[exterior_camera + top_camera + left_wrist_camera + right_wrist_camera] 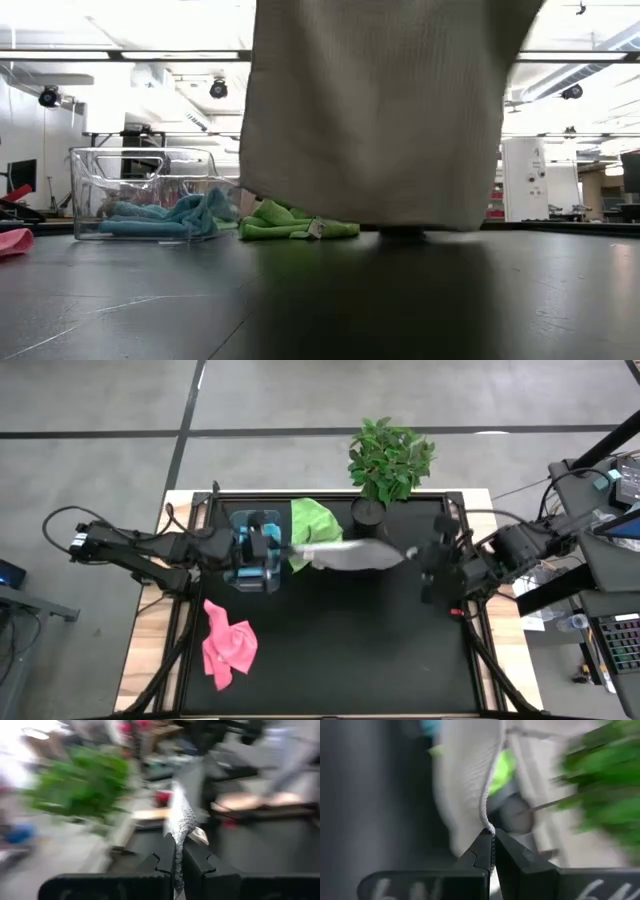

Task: Fold microfiber towels
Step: Fold the white microfiber towel

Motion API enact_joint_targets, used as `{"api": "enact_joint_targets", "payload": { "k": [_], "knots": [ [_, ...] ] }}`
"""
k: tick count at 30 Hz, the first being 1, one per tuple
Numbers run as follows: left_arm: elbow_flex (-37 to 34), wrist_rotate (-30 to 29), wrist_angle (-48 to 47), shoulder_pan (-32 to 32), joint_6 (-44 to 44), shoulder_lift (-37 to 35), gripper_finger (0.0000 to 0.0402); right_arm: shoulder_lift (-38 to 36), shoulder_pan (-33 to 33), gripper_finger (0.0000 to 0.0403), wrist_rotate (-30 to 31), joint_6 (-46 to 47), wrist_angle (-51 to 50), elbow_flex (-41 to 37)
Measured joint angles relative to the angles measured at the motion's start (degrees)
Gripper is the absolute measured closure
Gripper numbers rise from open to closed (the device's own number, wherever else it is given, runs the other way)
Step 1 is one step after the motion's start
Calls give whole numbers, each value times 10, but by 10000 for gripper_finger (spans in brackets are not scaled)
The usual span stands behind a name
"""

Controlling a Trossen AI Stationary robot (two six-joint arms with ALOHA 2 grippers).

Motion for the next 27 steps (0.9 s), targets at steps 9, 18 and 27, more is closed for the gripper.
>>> {"api": "enact_joint_targets", "payload": {
  "k": [9, 18, 27],
  "knots": [
    [-51, 155, -22, -97, -137, 51, 401, 1, 88, 394, -215, 122, 132, -136],
    [-55, 163, 40, -199, -245, 185, 401, 18, 175, 394, -279, 152, 473, -321],
    [-57, 215, 51, -216, -334, 298, 401, 72, 150, 394, -305, 180, 528, -399]
  ]
}}
